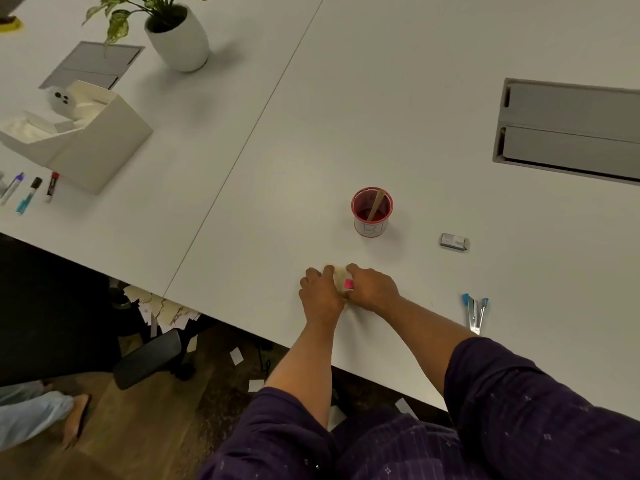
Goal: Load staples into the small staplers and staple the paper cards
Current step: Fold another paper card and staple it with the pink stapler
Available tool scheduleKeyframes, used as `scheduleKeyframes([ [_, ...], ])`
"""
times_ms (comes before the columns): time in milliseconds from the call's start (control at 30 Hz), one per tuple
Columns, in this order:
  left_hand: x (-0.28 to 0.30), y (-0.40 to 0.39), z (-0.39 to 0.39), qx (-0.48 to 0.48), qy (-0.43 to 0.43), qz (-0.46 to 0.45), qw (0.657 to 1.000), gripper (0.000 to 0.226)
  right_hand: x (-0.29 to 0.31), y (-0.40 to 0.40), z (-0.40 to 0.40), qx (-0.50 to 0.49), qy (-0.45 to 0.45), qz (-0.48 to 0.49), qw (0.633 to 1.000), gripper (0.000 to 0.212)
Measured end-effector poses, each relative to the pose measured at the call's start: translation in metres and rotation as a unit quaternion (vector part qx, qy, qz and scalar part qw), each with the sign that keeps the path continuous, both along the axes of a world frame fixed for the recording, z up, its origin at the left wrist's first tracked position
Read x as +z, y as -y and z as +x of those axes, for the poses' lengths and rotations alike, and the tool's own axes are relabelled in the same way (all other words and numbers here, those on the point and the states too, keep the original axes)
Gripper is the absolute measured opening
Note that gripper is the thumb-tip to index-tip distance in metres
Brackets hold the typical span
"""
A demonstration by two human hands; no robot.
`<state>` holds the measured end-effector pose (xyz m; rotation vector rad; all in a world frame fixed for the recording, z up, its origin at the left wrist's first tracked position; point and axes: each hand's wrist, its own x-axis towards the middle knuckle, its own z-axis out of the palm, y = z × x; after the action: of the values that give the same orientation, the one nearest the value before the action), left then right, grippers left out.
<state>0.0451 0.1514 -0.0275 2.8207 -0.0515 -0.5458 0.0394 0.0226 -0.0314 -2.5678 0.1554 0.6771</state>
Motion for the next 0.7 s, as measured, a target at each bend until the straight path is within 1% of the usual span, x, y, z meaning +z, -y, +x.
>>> scheduleKeyframes([
  [167,-0.002,0.0,0.012,0.063,-0.042,0.024,0.997,0.064,-0.001,-0.001,0.003,-0.013,-0.029,0.012,0.999,0.049],
  [267,-0.006,-0.001,0.016,0.095,-0.052,-0.004,0.994,0.063,-0.004,0.0,0.008,-0.053,-0.049,0.056,0.996,0.046],
  [333,-0.007,-0.004,0.018,0.117,-0.063,-0.027,0.991,0.066,-0.005,0.0,0.011,-0.068,-0.055,0.08,0.993,0.041],
  [433,-0.007,-0.006,0.021,0.127,-0.082,-0.037,0.988,0.074,-0.006,-0.001,0.012,-0.064,-0.033,0.077,0.995,0.024],
  [500,-0.006,-0.006,0.022,0.129,-0.088,-0.033,0.987,0.069,-0.006,-0.001,0.011,-0.068,-0.011,0.071,0.995,0.008],
  [533,-0.005,-0.006,0.022,0.136,-0.085,-0.039,0.986,0.062,-0.005,0.0,0.011,-0.072,-0.004,0.074,0.995,0.006],
  [600,-0.005,-0.005,0.02,0.157,-0.068,-0.083,0.982,0.05,-0.002,0.004,0.01,-0.082,0.011,0.078,0.993,0.009],
  [700,-0.002,-0.001,0.017,0.176,-0.058,-0.224,0.957,0.034,0.003,0.018,0.01,-0.123,0.04,0.096,0.987,0.006],
])
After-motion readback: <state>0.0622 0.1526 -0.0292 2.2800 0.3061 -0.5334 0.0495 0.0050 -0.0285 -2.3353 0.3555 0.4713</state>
